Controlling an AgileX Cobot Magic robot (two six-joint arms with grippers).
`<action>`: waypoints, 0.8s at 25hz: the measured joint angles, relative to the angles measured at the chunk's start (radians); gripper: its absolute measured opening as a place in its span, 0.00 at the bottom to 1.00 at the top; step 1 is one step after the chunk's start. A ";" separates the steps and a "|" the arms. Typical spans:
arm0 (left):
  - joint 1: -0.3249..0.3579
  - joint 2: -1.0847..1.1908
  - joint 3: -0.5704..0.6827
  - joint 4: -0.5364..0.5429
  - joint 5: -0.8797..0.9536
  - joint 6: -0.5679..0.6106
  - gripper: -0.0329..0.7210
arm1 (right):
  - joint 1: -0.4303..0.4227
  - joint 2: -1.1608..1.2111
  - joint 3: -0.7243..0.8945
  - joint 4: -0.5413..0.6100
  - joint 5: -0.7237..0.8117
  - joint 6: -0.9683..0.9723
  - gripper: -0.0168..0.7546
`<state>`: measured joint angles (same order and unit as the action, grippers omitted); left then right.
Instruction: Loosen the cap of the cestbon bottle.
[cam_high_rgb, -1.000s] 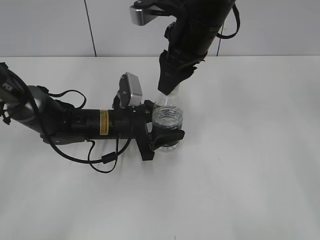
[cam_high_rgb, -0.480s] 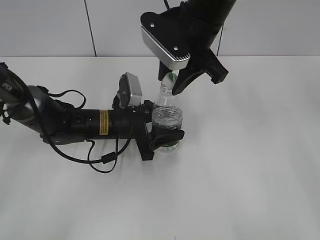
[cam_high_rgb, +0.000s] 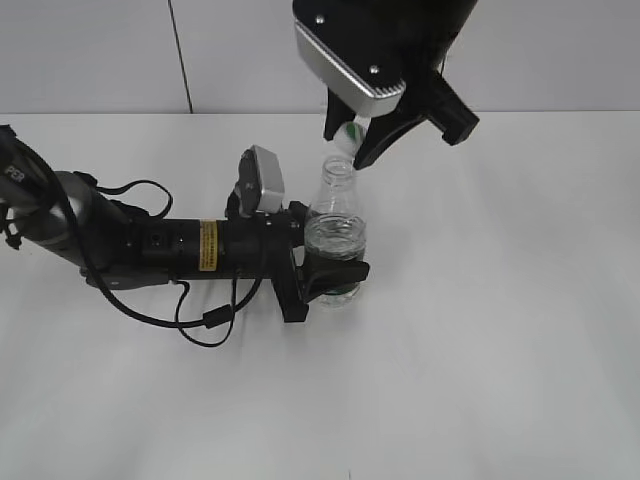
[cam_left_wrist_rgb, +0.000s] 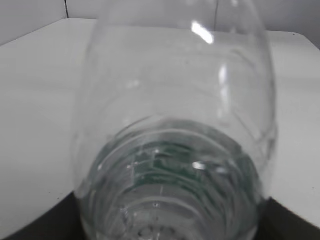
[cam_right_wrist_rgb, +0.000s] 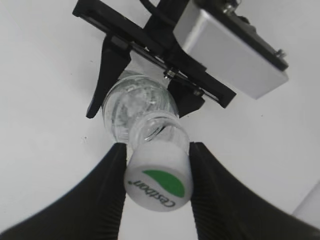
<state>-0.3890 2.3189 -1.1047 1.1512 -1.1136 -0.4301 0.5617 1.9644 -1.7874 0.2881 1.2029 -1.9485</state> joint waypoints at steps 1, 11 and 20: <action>0.000 0.000 0.000 0.000 0.000 -0.001 0.58 | 0.000 -0.017 0.000 0.002 0.001 0.000 0.40; 0.000 0.000 0.000 0.000 0.001 -0.002 0.58 | 0.000 -0.074 0.000 -0.047 0.008 0.283 0.40; 0.000 0.000 0.000 0.000 0.001 -0.002 0.58 | -0.089 -0.074 0.000 -0.194 0.010 0.891 0.40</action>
<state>-0.3890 2.3189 -1.1047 1.1512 -1.1126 -0.4323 0.4725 1.8900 -1.7874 0.0936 1.2129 -1.0573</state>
